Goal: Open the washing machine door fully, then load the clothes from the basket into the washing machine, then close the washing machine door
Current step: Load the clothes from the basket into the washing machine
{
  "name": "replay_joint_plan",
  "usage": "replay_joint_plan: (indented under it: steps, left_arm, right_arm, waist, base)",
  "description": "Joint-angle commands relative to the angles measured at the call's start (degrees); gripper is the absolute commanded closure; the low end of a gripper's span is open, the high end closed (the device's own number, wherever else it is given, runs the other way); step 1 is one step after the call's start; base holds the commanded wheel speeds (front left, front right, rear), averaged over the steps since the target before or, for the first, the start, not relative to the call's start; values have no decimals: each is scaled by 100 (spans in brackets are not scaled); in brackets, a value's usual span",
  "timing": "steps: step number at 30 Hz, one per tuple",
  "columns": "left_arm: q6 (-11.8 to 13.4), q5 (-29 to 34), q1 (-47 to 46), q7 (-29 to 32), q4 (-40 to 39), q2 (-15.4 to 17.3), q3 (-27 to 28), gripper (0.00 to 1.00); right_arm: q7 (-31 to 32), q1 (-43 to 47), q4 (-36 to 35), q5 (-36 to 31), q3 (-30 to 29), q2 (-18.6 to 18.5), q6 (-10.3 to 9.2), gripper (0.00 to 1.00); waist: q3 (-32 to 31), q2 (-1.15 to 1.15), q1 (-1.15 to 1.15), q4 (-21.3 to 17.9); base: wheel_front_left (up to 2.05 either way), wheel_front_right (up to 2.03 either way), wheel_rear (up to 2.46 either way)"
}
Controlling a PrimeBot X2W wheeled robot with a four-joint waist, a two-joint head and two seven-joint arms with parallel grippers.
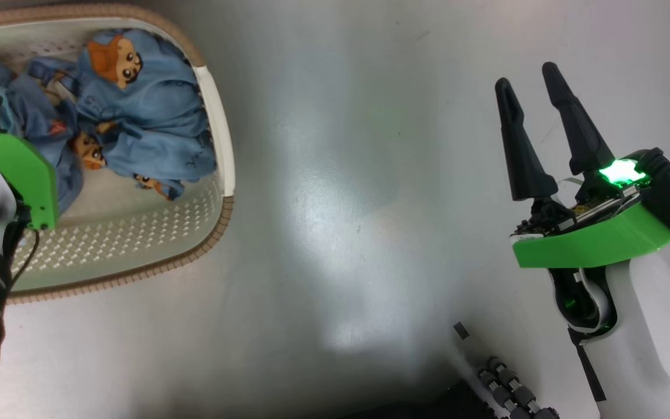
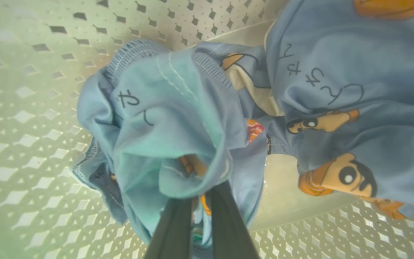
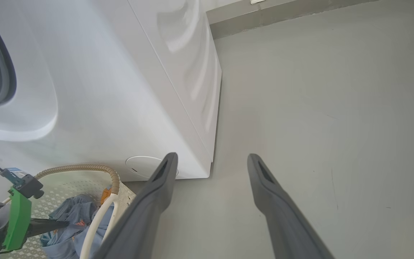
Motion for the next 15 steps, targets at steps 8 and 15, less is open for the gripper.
replay_joint_plan:
  steps: [8,15]
  left_arm:
    - [-26,-662,219,-602,-13,-23,620,100]
    - [-193,-1065,568,-1275,-13,-282,909,100]
  right_arm:
    - [-26,254,-98,-68,-35,-64,17,0]
    - [-26,437,20,-47,-158,-145,17,0]
  waist:
    - [-392,0,0,284]
    - [-977,0,0,545]
  base:
    - [0,0,0]
    - [0,0,0]
